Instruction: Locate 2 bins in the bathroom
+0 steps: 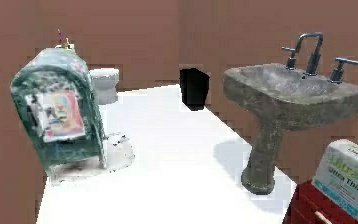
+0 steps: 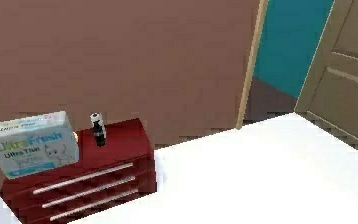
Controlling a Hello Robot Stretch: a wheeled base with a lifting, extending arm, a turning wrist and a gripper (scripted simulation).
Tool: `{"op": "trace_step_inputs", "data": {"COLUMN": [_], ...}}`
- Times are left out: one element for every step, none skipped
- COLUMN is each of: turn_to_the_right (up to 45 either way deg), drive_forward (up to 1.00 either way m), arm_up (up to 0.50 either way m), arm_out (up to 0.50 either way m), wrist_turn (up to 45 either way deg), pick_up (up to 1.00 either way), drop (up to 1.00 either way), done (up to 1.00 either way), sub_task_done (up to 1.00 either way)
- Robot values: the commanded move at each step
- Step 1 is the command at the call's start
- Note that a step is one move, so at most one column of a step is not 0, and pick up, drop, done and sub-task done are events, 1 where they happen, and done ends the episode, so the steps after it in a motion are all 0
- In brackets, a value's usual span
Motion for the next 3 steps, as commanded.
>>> {"op": "trace_step_inputs", "data": {"turn_to_the_right": [0.0, -6.0, 0.0], "drive_forward": [1.00, 0.00, 0.20], "arm_up": [0.00, 0.00, 0.00], "arm_out": [0.00, 0.00, 0.00], "wrist_turn": [0.0, 0.0, 0.0], "pick_up": [0.00, 0.00, 0.00], "drop": [0.00, 0.00, 0.00], "done": [0.00, 0.00, 0.00], "sub_task_done": [0.00, 0.00, 0.00]}}
